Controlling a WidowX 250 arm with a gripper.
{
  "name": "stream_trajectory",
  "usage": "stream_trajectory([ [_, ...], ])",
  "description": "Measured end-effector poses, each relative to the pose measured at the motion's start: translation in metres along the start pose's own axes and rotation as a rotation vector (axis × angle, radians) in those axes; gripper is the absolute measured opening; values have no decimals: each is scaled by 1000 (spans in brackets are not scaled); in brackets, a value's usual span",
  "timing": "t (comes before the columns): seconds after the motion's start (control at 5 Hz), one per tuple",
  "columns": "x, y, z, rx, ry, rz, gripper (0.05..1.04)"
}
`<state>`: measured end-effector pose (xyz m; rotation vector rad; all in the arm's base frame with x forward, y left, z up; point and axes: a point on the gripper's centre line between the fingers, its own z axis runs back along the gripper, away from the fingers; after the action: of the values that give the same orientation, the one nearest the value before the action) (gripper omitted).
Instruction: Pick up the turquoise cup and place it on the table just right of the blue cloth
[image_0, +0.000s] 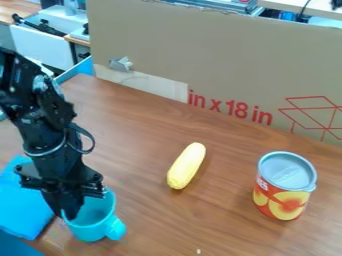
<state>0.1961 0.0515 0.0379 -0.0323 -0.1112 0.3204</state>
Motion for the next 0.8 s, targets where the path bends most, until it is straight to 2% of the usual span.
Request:
stream_trajectory([
  [0.2, 11, -6, -3, -18, -24, 16, 118],
  [0.4, 9, -10, 1, -7, 28, 0, 312],
  [0.6, 7, -10, 19, 35, 53, 12, 633],
  [0.8, 9, -11, 49, 75, 21, 12, 900],
])
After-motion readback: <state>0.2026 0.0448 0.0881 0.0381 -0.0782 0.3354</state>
